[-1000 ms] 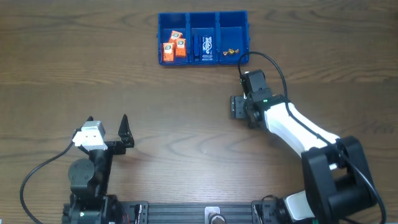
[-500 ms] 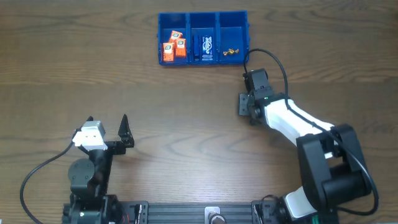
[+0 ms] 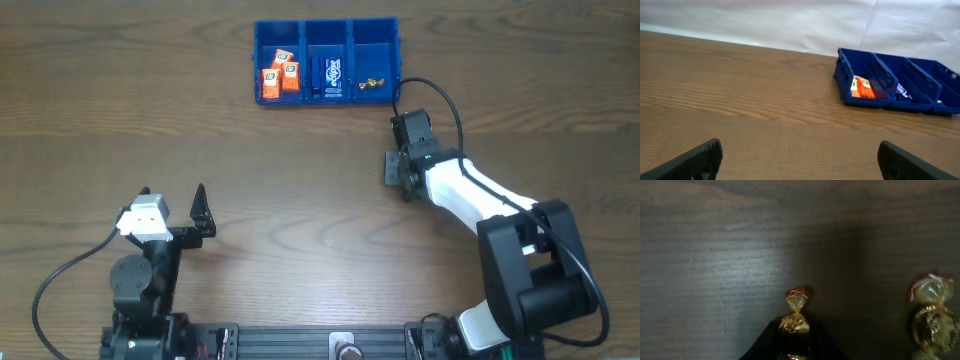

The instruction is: Sort Candies Into Trays

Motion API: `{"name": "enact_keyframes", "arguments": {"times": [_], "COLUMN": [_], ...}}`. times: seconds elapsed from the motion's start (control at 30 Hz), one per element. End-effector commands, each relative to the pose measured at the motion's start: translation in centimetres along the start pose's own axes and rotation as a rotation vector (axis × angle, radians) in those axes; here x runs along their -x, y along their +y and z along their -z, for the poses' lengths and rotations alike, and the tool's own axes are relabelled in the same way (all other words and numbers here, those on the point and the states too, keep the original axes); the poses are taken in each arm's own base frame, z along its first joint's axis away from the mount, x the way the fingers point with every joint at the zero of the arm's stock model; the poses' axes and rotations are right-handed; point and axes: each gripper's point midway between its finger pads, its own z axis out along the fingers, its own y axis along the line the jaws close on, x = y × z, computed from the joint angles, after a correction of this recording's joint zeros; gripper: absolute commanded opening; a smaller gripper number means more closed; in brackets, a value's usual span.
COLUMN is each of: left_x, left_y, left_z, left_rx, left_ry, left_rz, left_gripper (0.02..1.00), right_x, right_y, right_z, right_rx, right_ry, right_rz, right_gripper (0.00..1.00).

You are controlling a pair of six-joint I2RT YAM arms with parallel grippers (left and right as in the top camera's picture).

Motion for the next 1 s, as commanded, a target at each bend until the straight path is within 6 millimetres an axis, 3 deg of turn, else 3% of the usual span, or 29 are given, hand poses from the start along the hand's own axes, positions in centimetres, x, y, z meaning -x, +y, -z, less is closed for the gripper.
{"name": "enact_keyframes", "arguments": {"times": [0.03, 0.2, 0.27, 0.33, 0.47, 0.63, 0.87, 0.97, 1.0], "left_x": [-1.6, -1.6, -1.6, -1.6, -1.6, -1.6, -1.6, -1.6, -1.6], "left_y": [0.2, 0.2, 0.2, 0.2, 0.2, 0.2, 0.2, 0.2, 0.2], "left_z": [-0.1, -0.1, -0.1, -0.1, -0.1, -0.1, -0.1, -0.1, -0.1], "left_rx": [0.004, 0.004, 0.004, 0.004, 0.004, 0.004, 0.004, 0.004, 0.004], "left_ry": [0.05, 0.05, 0.05, 0.05, 0.05, 0.05, 0.05, 0.05, 0.05], "left_rz": [0.013, 0.013, 0.013, 0.013, 0.013, 0.013, 0.013, 0.013, 0.013], "left_gripper": [0.998, 0.996, 0.998, 0.998, 0.998, 0.998, 0.996, 0.998, 0.998], "right_x": [6.8, 18.1, 20.9, 22.8, 24.0, 23.8, 23.6, 23.6, 23.6], "right_y": [2.5, 4.0, 4.3, 5.0, 5.9, 6.5, 6.6, 6.6, 6.6], "right_z": [5.6, 13.3, 14.5, 14.1, 11.0, 7.8, 6.8, 6.8, 6.8], "right_rx": [0.05, 0.011, -0.012, -0.016, -0.021, -0.015, -0.019, -0.019, -0.019], "right_ry": [-0.161, -0.419, -0.486, -0.519, -0.513, -0.485, -0.473, -0.472, -0.473], "right_rz": [0.04, 0.078, 0.099, 0.121, 0.139, 0.144, 0.147, 0.147, 0.147], "right_gripper": [0.091, 0.088, 0.088, 0.088, 0.082, 0.091, 0.106, 0.242, 0.384]}}
